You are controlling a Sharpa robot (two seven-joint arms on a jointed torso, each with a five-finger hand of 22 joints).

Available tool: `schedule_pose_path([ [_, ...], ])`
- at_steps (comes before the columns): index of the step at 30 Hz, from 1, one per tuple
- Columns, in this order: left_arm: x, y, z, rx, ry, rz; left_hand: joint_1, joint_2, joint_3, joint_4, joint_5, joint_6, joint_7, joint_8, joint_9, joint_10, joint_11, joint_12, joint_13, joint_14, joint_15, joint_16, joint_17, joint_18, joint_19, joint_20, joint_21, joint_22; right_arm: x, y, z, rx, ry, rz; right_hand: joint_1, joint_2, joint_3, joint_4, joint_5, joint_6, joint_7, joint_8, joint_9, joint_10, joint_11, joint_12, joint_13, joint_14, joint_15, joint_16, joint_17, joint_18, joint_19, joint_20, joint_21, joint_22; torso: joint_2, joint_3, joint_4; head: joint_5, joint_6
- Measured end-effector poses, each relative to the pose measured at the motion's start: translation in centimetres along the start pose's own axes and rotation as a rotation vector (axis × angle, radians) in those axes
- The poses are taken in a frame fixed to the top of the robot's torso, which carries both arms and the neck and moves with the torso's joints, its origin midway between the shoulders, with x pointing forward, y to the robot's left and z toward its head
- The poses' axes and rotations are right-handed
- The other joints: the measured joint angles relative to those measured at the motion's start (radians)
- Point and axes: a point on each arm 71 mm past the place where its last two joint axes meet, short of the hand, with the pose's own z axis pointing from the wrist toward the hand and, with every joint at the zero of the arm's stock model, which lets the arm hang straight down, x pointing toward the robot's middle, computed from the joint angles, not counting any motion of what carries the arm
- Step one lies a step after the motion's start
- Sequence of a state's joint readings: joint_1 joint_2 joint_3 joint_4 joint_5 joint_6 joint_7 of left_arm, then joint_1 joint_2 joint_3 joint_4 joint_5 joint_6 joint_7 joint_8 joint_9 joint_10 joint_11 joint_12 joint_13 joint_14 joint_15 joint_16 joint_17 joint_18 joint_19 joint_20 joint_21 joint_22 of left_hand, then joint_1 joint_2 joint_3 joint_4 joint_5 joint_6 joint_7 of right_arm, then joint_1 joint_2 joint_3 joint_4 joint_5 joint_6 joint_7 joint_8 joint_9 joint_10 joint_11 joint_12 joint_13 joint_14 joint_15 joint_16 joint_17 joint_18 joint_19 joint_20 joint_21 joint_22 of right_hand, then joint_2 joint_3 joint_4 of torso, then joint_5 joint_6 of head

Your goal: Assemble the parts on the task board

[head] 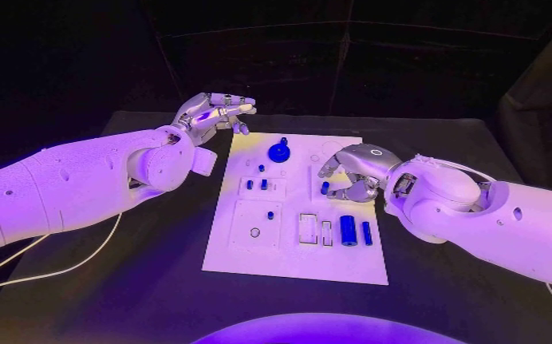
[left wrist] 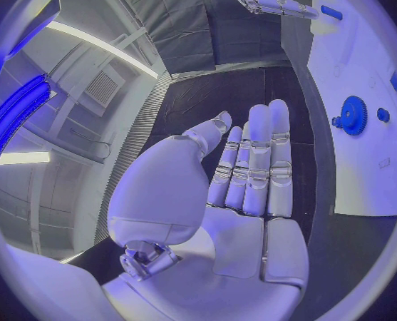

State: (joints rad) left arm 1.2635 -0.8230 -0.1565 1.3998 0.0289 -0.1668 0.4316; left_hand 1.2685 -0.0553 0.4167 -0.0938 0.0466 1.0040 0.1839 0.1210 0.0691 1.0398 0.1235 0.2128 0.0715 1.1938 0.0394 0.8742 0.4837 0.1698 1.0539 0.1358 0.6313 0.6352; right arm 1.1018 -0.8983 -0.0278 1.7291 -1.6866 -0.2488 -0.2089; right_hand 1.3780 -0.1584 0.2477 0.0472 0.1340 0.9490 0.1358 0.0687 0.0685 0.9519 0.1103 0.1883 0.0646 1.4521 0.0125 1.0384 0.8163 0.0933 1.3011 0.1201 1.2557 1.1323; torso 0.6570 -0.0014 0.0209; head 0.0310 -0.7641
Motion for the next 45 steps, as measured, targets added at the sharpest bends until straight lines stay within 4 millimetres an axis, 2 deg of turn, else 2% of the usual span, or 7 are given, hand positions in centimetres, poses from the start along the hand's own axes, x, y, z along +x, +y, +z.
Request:
schedule_pose_path([
  [6,0.1,0.0,0.1,-0.001,0.003,-0.001,0.0,0.0,0.0,0.0,0.0,0.0,0.0,0.0,0.0,0.0,0.0,0.0,0.0,0.0,0.0,0.0,0.0,0.0,0.0,0.0,0.0,0.0,0.0,-0.5,0.2,0.023,0.003,-0.022,0.002,0.002,-0.008,0.005,0.0,-0.003,-0.003,0.0,0.0,-0.005,-0.001,0.0,0.0,-0.004,0.004,0.0,-0.003,0.0,-0.003,0.003,0.0,-0.002,0.0,-0.0001,0.0015,-0.004,0.006],
  [12,0.1,0.1,0.1,-0.003,0.004,-0.001,0.0,0.0,0.0,0.0,0.0,0.0,0.0,0.0,0.0,0.0,0.0,0.0,0.0,0.0,0.0,0.0,0.0,0.0,0.0,0.0,0.0,0.0,0.3,-0.5,0.8,0.031,0.022,-0.036,0.025,0.025,-0.02,0.002,0.0,0.001,-0.007,0.0,0.0,-0.005,-0.002,0.017,0.0,-0.004,0.004,0.0,-0.004,0.0,-0.003,0.003,-0.005,-0.002,0.001,-0.0008,0.0019,-0.005,0.005],
  [17,0.1,0.1,0.1,-0.003,0.005,-0.002,0.0,0.0,0.0,0.0,0.0,0.0,0.0,0.0,0.0,0.0,0.0,0.0,0.0,0.0,0.0,0.0,0.0,0.0,0.0,0.0,0.0,0.0,0.6,-0.3,1.4,0.029,0.05,-0.042,0.038,0.044,-0.022,0.005,0.0,0.011,-0.014,0.0,0.0,0.05,-0.015,0.043,0.002,0.001,-0.001,0.002,0.007,0.0,0.006,-0.006,0.006,0.018,0.002,-0.0009,0.002,-0.003,0.002],
  [26,0.1,0.1,0.1,-0.005,0.007,-0.002,0.0,0.0,0.0,0.0,0.0,0.0,0.0,0.0,0.0,0.0,0.0,0.0,0.0,0.0,0.0,0.0,0.0,0.0,0.0,0.0,0.0,0.0,1.2,-0.2,2.1,0.028,0.107,-0.05,0.048,0.064,-0.002,0.024,0.0,0.049,0.002,0.004,0.001,0.126,-0.032,0.037,-0.002,0.013,-0.013,0.035,0.042,0.0,0.029,-0.018,0.032,0.052,0.002,-0.0006,0.0024,-0.001,-0.004],
  [34,0.2,0.1,0.1,-0.006,0.009,-0.003,0.0,0.0,0.0,0.0,0.0,0.0,0.0,0.0,0.0,0.0,0.0,0.0,0.0,0.0,0.0,0.0,0.0,0.0,0.0,0.0,0.0,-0.001,1.4,-0.1,2.4,0.024,0.131,-0.054,0.059,0.075,0.027,0.026,-0.001,0.082,0.003,0.009,0.004,0.156,-0.033,0.015,-0.002,0.013,-0.013,0.05,0.06,0.0,0.039,-0.022,0.044,0.07,0.0,-0.0002,0.0018,-0.001,-0.007],
  [43,0.1,0.1,0.0,-0.006,0.009,-0.003,0.0,0.0,0.0,0.0,0.0,0.0,0.0,0.0,0.0,0.0,0.0,0.0,0.0,0.0,0.0,0.0,-0.001,0.0,0.0,0.0,0.0,-0.001,1.3,0.0,2.7,0.023,0.111,-0.052,0.072,0.099,0.087,0.025,-0.065,0.149,-0.002,0.032,0.009,0.235,-0.044,-0.001,0.0,0.016,-0.024,0.108,0.122,0.0,0.081,-0.027,0.098,0.135,0.0,-0.0002,0.0017,0.0,-0.01],
  [45,0.1,0.1,0.0,-0.006,0.008,-0.003,0.0,0.0,0.0,0.0,0.0,0.0,0.0,0.0,0.0,0.0,0.0,0.0,0.0,0.0,0.0,0.0,-0.001,0.0,0.0,0.0,0.0,-0.001,1.3,0.0,2.6,0.021,0.094,-0.049,0.075,0.101,0.102,0.02,-0.07,0.164,-0.005,0.036,0.009,0.254,-0.047,-0.003,0.003,0.013,-0.027,0.112,0.129,-0.016,0.086,-0.029,0.106,0.146,0.0,-0.0002,0.0017,0.001,-0.01],
])
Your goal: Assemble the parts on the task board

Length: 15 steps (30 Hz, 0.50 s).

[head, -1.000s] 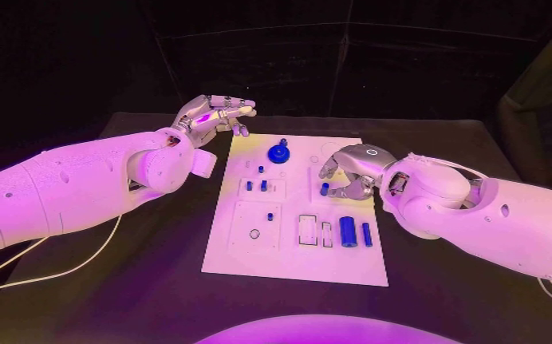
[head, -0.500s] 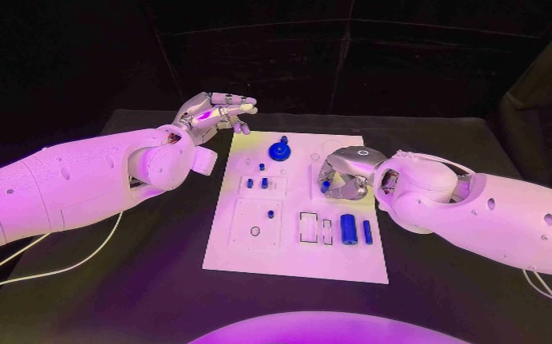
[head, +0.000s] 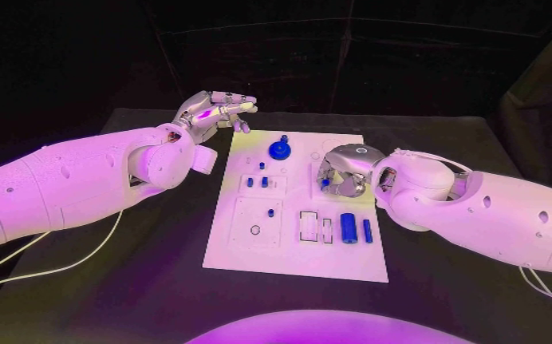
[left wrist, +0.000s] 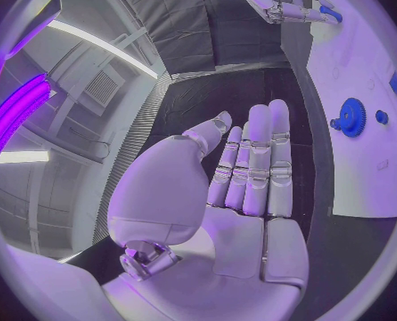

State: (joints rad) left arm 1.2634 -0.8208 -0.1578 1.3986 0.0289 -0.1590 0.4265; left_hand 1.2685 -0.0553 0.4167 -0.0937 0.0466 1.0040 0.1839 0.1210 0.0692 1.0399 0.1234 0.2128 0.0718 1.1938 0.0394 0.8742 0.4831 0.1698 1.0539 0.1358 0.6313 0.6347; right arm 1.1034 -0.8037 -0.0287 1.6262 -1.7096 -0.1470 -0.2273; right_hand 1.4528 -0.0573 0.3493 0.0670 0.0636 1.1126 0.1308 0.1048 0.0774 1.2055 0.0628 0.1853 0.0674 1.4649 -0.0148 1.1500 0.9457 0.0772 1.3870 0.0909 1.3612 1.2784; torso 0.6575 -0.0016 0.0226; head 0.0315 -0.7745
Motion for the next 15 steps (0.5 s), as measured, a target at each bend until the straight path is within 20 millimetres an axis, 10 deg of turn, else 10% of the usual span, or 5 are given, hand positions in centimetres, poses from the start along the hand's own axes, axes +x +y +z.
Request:
schedule_pose_path([
  [15,-0.1,0.0,0.0,-0.002,-0.002,0.0,0.0,0.0,0.0,0.0,0.0,0.0,0.0,0.0,0.0,0.0,0.0,0.0,-0.001,0.0,0.0,0.0,0.0,0.0,0.0,0.0,0.0,0.0,-1.3,-0.1,-2.4,-0.022,-0.114,0.07,0.015,0.004,0.063,-0.038,-0.012,0.01,-0.003,0.007,0.004,0.019,-0.002,-0.033,0.0,0.0,0.0,0.005,-0.009,0.0,0.004,-0.004,0.004,0.006,-0.001,-0.0004,-0.0006,0.01,0.001],
])
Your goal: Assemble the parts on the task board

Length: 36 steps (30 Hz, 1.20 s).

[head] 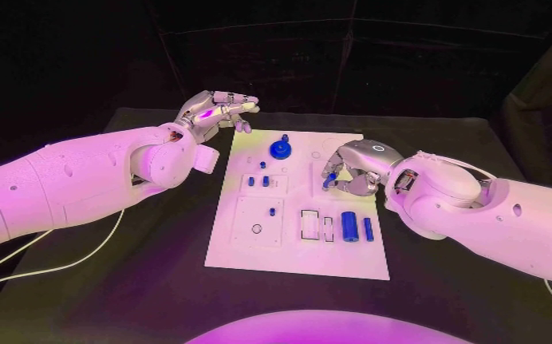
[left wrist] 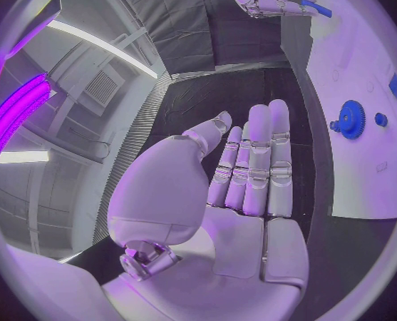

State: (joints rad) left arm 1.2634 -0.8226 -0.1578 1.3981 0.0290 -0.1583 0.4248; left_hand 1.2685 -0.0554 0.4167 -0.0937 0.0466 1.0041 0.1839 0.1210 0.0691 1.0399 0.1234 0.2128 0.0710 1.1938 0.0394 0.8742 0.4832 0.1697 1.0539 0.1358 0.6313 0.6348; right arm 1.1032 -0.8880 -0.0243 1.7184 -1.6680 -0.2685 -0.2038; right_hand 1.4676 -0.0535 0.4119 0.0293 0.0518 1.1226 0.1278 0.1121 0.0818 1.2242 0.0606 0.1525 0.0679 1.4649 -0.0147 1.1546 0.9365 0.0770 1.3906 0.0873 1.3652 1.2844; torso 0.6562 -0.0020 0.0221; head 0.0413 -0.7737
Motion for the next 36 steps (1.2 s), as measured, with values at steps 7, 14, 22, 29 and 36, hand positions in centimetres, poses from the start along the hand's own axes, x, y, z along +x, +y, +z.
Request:
schedule_pose_path([
  [7,0.0,0.0,0.0,-0.001,0.0,0.0,0.0,0.0,0.0,0.0,0.0,0.0,0.0,0.0,0.0,0.0,0.0,0.0,0.0,0.0,0.0,0.0,0.0,0.0,0.0,0.0,0.0,0.0,-1.3,2.2,-0.6,-0.064,-0.048,0.06,0.0,0.0,0.009,-0.009,-0.004,-0.002,0.005,-0.005,-0.001,0.004,0.004,-0.006,-0.001,0.0,0.0,0.0,0.0,0.0,0.0,0.0,0.0,0.0,0.0,-0.0004,0.0,0.003,0.004],
  [14,0.2,0.0,0.1,-0.001,0.004,-0.001,0.0,0.0,0.0,0.0,0.0,0.0,0.0,0.0,0.0,0.0,0.0,0.0,0.0,0.0,0.0,0.0,0.0,0.0,0.0,0.0,0.0,0.0,-1.1,6.0,1.2,-0.168,-0.063,0.108,0.005,-0.003,0.015,-0.015,-0.001,-0.001,0.006,-0.006,-0.003,0.003,0.004,-0.008,0.0,0.0,0.0,0.0,0.0,0.0,0.0,0.0,0.0,0.001,0.0,-0.0014,0.0,0.008,0.005],
  [22,0.9,0.2,0.6,0.0,0.018,-0.004,0.0,0.0,-0.003,0.003,0.0,0.0,0.0,0.0,0.0,0.0,0.0,0.007,0.0,0.0,0.0,0.0,-0.003,0.0,0.0,0.0,-0.007,-0.003,1.6,9.9,3.9,-0.282,-0.016,0.114,0.005,-0.003,0.027,-0.018,0.0,-0.001,0.006,-0.009,-0.004,0.005,0.006,-0.014,0.001,0.0,0.0,0.0,0.0,0.0,0.0,0.0,0.0,0.001,0.0,-0.0021,0.0029,0.018,0.008],
  [29,1.3,0.2,1.0,0.0,0.025,-0.005,0.0,0.0,-0.003,0.003,0.0,0.0,0.0,0.0,0.0,0.0,0.0,0.007,0.0,0.0,0.0,0.0,-0.003,0.0,0.0,0.0,-0.007,-0.003,4.2,11.5,4.9,-0.334,0.037,0.103,0.005,-0.003,0.029,-0.021,0.005,-0.001,0.006,-0.011,-0.004,0.007,0.008,-0.018,0.001,0.0,0.0,0.0,0.0,0.0,0.0,0.0,0.0,0.001,0.001,-0.0013,0.0007,0.048,-0.003],
  [36,1.4,0.2,1.1,0.001,0.026,-0.004,0.0,0.0,-0.003,0.003,0.0,0.0,0.0,0.0,0.0,0.0,0.0,0.007,0.0,0.0,0.0,0.0,-0.003,0.0,0.0,0.0,-0.007,-0.003,5.3,12.5,5.5,-0.362,0.079,0.076,0.005,-0.003,0.031,-0.02,0.005,-0.005,0.01,-0.012,-0.005,0.005,0.01,-0.019,0.001,0.0,0.0,0.0,-0.003,0.0,-0.004,0.004,0.0,-0.001,0.001,-0.0005,0.0001,0.062,-0.011],
])
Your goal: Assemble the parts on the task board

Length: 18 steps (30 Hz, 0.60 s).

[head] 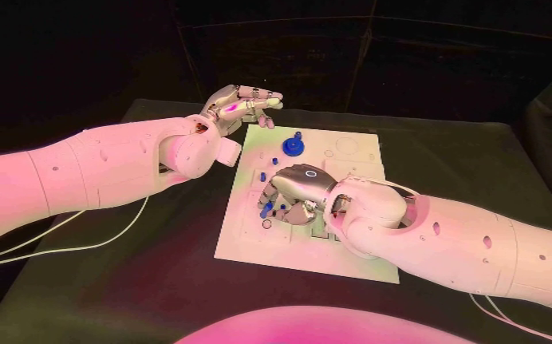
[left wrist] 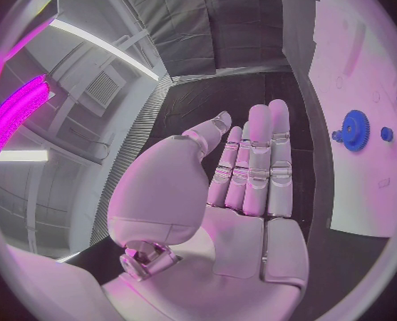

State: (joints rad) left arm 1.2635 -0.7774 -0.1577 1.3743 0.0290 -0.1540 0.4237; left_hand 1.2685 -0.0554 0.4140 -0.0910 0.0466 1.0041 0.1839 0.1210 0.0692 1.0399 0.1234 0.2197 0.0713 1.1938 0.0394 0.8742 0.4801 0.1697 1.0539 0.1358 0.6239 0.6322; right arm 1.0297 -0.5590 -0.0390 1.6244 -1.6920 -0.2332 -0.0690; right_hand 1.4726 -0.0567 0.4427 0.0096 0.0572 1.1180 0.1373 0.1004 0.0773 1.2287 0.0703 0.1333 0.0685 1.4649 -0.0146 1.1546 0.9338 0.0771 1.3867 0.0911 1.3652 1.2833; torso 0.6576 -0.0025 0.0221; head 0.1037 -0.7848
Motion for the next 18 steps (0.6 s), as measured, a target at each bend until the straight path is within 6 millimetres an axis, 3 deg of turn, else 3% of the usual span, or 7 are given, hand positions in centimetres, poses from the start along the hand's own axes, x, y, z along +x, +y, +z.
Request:
schedule_pose_path([
  [18,-0.03,0.02,0.08,0.0,0.001,0.0,0.0,0.0,0.0,0.0,0.0,0.0,0.0,0.0,0.0,0.0,0.0,0.0,0.0,0.0,0.0,0.0,0.0,0.0,0.0,0.0,0.0,0.0,0.83,0.28,0.39,-0.01,0.083,-0.055,0.0,0.0,0.002,0.002,-0.001,0.001,0.004,-0.006,0.0,-0.001,0.001,0.0,0.001,0.0,0.0,0.0,-0.001,0.0,0.0,0.0,0.0,0.0,0.001,0.0004,0.0,0.006,-0.009],
])
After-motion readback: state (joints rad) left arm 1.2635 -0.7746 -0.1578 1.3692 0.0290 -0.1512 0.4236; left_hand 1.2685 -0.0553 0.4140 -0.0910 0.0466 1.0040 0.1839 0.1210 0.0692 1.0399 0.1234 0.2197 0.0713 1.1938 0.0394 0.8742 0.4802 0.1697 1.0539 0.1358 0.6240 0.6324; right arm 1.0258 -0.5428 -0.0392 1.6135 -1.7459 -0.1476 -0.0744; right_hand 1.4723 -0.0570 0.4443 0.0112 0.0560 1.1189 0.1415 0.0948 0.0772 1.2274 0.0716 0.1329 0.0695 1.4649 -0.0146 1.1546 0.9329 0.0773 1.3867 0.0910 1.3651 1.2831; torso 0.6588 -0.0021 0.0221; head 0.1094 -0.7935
